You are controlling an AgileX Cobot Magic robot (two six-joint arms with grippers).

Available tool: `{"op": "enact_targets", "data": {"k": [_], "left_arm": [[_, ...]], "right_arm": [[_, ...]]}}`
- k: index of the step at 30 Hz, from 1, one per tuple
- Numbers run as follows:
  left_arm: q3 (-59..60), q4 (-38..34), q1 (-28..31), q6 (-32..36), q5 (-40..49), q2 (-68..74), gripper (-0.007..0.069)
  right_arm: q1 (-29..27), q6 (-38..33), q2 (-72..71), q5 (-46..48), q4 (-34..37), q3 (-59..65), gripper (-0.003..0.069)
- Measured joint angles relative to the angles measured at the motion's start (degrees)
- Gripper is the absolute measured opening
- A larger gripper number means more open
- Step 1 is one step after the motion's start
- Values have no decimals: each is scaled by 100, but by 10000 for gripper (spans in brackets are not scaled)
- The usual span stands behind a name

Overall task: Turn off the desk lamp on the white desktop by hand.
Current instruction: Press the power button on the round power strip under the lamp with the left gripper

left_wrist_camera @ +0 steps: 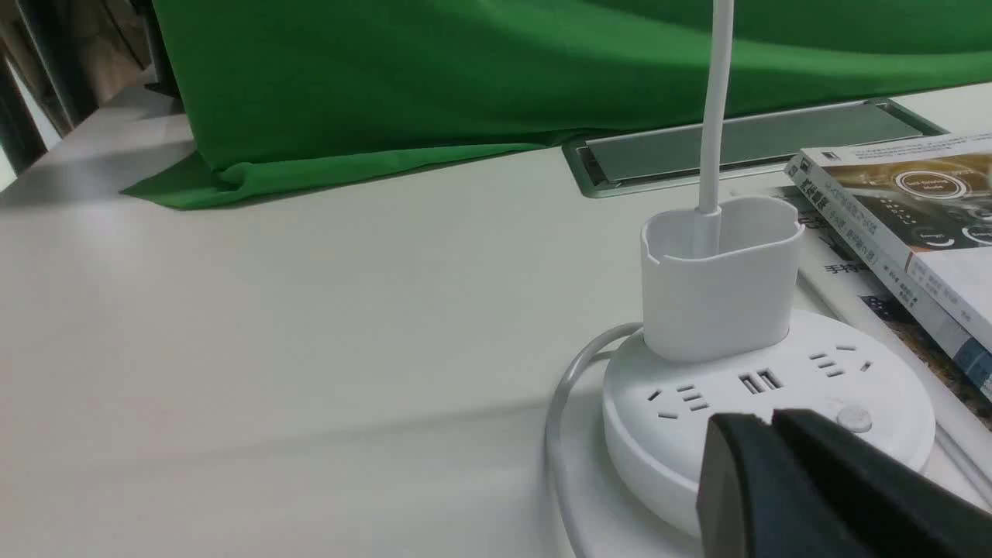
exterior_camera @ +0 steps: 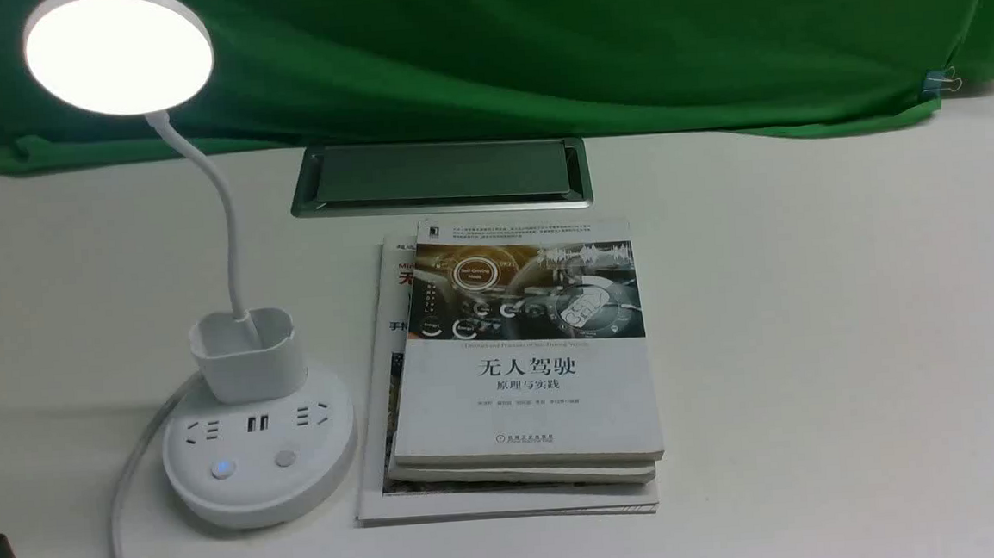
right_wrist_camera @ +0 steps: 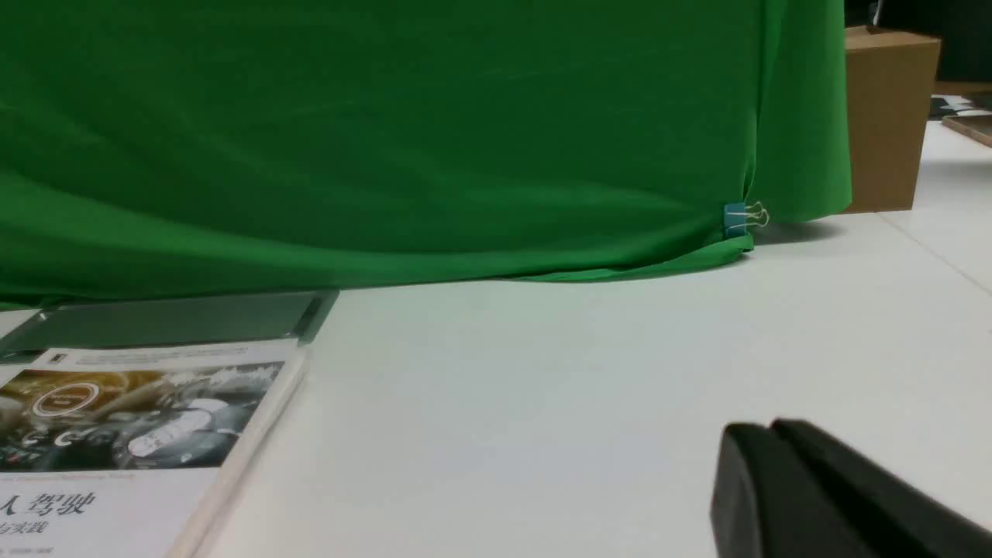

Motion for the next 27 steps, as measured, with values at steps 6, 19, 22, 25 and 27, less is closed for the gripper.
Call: {"op": "enact_targets", "data": {"k": [6,19,22,25,27], "left_arm": [[0,0,0,0,0,0,19],[0,-25,0,0,-60,0,19],[0,-79,0,0,-237,0,19],[0,-332,0,-19,-612,0,19],[0,-657,0,-131,-954,0,19]], "right_arm": [[0,0,0,0,0,0,36],[0,0,0,0,0,0,36],[0,0,0,0,0,0,36],[0,0,0,0,0,0,36],[0,0,0,0,0,0,36]]}}
